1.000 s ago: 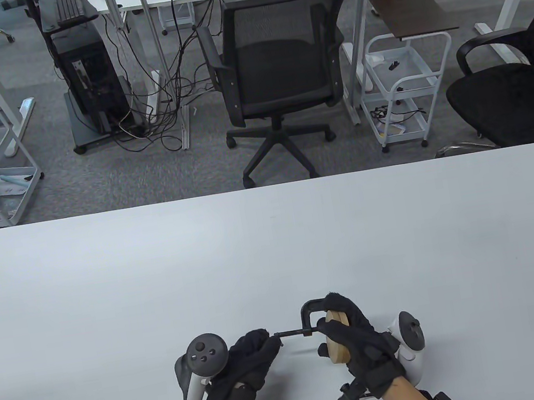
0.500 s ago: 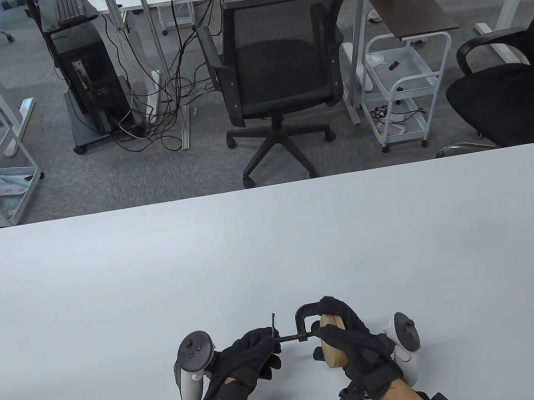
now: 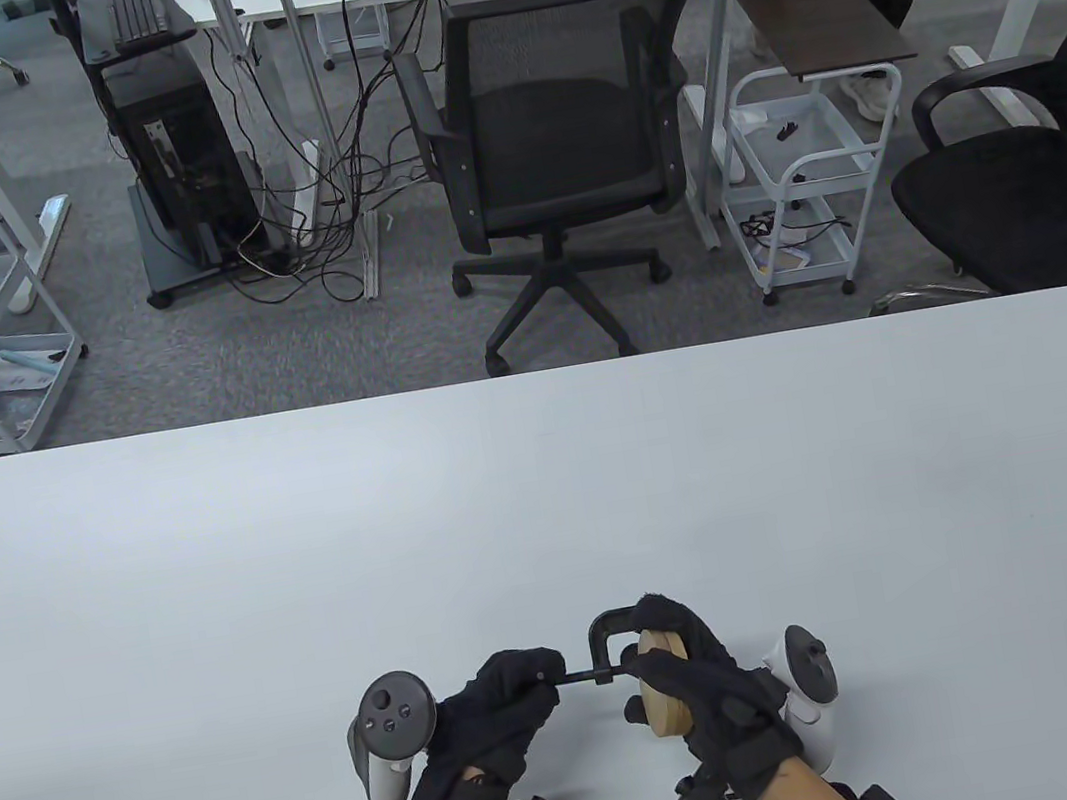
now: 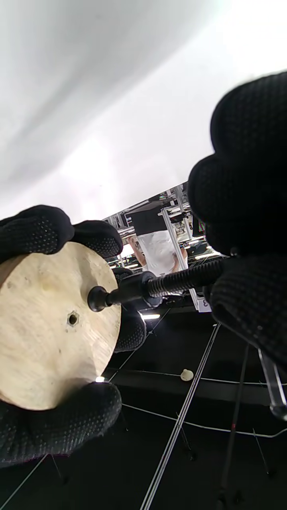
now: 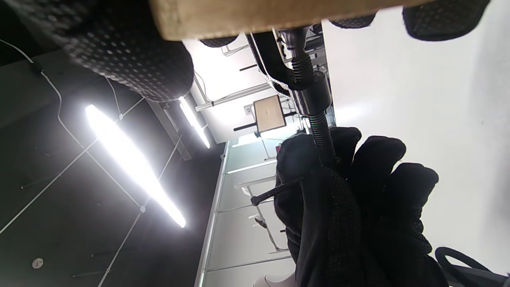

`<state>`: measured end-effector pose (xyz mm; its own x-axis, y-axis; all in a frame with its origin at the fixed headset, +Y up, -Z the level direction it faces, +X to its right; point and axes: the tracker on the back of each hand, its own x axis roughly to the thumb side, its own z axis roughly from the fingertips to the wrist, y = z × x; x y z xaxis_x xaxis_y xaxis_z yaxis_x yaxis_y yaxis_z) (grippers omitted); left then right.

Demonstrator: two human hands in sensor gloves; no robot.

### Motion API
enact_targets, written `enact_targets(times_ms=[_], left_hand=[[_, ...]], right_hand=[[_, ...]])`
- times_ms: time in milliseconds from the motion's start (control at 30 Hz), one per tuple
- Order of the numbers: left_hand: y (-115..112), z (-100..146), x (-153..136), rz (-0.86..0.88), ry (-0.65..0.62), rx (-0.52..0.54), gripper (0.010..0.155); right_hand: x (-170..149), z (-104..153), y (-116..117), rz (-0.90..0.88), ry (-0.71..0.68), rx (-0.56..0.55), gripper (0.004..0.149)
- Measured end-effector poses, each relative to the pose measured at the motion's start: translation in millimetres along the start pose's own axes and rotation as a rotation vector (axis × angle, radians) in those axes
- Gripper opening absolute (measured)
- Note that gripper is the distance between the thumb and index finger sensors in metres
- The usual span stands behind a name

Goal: Screw the clamp shut

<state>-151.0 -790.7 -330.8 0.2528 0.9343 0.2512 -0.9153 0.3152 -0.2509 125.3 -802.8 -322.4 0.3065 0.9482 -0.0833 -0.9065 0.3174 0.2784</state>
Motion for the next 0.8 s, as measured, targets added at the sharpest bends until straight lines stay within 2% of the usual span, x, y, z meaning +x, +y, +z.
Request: enact_targets(times_ms=[300, 333, 433, 500, 567, 633, 800], left_hand=[[0, -1, -2, 0.001, -0.003, -0.005, 0.045], [0, -1, -3, 0.005, 0.009, -0.013, 0.048], [-1, -1, -4, -0.031, 0.03, -0.028, 0.076], [0, 0, -4, -0.099, 0.055, 0.008, 0.081], [1, 2, -4, -0.131, 0.091, 0.059, 0.078], [4, 4, -5, -0.145, 0.149, 0.086, 0.068], [2, 5, -17, -0.019, 0.259, -0.066, 0.075]], right_hand=[[0, 0, 0, -0.005, -0.007, 0.002, 0.074], [0, 0, 0, -0.008, -0.008, -0.001, 0.074], [1, -1, -1, -0.01, -0.017, -0.014, 0.074], [2, -1, -2, 0.006, -0.019, -0.03, 0.074], [1, -1, -3, 0.013, -0.023, -0.028, 0.074], [2, 0, -3, 0.012, -0.032, -0.026, 0.074], [5, 1, 2, 0.017, -0.063, -0.002, 0.074]])
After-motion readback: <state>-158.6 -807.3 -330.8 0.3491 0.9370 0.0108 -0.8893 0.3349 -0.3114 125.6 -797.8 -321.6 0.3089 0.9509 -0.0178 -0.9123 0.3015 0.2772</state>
